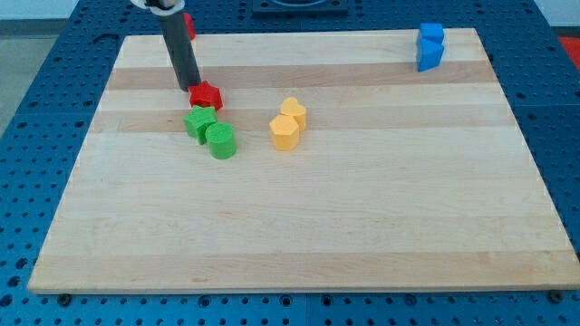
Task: Move your arm to top center
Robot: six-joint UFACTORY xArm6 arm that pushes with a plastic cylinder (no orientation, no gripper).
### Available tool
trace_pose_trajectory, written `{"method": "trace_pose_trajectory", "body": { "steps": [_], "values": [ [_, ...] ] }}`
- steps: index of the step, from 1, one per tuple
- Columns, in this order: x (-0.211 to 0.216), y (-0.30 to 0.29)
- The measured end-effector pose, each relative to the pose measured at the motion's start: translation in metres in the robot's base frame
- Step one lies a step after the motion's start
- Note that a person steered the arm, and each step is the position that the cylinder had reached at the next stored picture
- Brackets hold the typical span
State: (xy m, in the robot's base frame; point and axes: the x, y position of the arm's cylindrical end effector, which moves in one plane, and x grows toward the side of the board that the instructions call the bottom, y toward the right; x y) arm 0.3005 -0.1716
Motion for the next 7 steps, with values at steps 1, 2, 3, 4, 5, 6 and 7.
{"method": "trace_pose_trajectory", "body": {
  "steps": [1, 2, 3, 4, 5, 6, 7],
  "values": [
    [-0.013, 0.005],
    [-0.013, 0.033],
    [-0.013, 0.052],
    [-0.013, 0.047],
    [-0.013, 0.014],
    [-0.013, 0.003],
    [0.01, -0.016]
  ]
}}
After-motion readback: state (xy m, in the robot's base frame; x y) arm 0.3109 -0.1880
